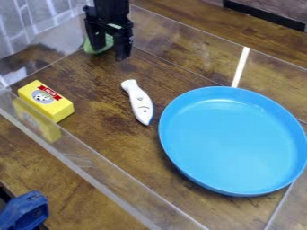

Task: Remove the white object from inside the blue tray and put it on the table

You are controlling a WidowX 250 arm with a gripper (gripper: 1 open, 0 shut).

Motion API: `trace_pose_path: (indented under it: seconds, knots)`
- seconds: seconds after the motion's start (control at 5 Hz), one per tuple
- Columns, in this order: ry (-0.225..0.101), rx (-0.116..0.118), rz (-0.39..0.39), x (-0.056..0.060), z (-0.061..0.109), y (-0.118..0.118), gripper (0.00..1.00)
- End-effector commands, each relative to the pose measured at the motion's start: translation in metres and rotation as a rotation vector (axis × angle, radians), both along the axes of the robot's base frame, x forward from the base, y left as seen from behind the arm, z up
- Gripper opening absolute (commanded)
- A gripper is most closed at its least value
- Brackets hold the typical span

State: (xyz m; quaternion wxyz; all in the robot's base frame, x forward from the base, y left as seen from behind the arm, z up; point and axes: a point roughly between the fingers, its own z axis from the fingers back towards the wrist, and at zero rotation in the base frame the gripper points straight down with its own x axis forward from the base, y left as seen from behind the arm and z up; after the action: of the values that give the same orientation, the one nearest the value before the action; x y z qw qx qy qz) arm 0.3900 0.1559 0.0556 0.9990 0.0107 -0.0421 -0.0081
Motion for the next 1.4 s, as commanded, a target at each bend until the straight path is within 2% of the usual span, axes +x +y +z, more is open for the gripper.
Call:
trace_pose_path:
  seconds: [0.0, 0.6, 0.8, 1.2]
  knots:
    - [-0.066, 0.026, 0.018, 0.003, 0.026, 0.016, 1.0]
    - [-0.084, 0.012, 0.003, 0.003, 0.022, 0.018, 1.0]
    - [-0.082, 0.008, -0.01, 0.006, 0.016, 0.022, 1.0]
    - [-0.087, 0.009, -0.011, 0.013, 0.017, 0.031, 1.0]
